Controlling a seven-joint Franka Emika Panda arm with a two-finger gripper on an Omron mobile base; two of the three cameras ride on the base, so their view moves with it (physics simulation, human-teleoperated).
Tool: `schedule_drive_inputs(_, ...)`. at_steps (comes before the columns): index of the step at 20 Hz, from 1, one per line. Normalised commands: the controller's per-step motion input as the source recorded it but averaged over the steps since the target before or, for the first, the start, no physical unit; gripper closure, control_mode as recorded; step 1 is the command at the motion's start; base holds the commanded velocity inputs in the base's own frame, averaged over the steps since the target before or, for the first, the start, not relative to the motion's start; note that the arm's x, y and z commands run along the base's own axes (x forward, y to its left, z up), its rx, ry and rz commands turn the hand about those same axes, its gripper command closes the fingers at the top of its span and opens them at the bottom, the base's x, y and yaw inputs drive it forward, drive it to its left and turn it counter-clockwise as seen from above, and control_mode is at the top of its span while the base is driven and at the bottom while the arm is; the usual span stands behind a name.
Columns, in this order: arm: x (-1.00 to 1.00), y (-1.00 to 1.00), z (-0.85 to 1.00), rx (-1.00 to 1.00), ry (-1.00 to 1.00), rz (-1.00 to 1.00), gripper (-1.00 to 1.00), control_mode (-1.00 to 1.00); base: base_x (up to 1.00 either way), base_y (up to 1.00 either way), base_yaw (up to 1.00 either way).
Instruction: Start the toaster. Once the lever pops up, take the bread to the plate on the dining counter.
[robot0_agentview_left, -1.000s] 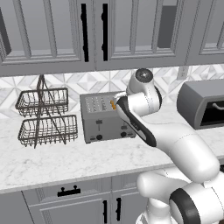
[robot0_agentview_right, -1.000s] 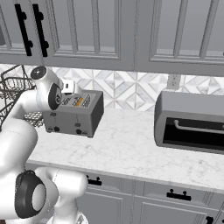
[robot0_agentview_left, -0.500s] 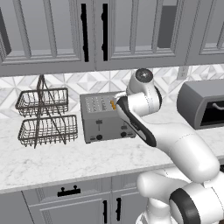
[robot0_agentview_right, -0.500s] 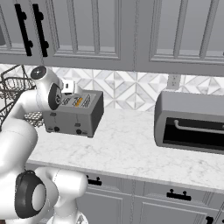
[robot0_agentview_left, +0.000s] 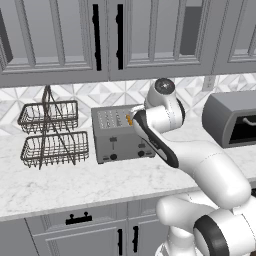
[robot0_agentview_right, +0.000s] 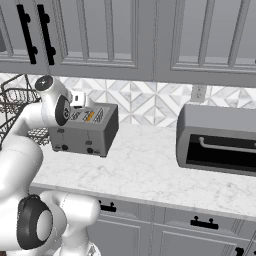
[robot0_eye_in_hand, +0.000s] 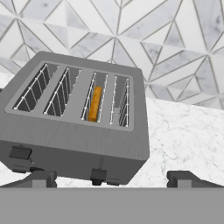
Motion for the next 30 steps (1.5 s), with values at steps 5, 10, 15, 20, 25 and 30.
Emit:
schedule_drive_inputs(5,0.00,0.00,0.00,0.00,0.00,0.00,-1.00,-1.00,0.00,0.00,0.00)
schedule_drive_inputs(10,0.00,0.00,0.00,0.00,0.00,0.00,-1.00,-1.00,0.00,0.00,0.00)
schedule_drive_inputs(15,0.00,0.00,0.00,0.00,0.00,0.00,-1.00,-1.00,0.00,0.00,0.00)
schedule_drive_inputs(20,0.00,0.00,0.00,0.00,0.00,0.00,-1.00,-1.00,0.00,0.00,0.00)
schedule_drive_inputs(25,0.00,0.00,0.00,0.00,0.00,0.00,-1.00,-1.00,0.00,0.00,0.00)
schedule_drive_inputs(30,0.00,0.00,0.00,0.00,0.00,0.00,-1.00,-1.00,0.00,0.00,0.00)
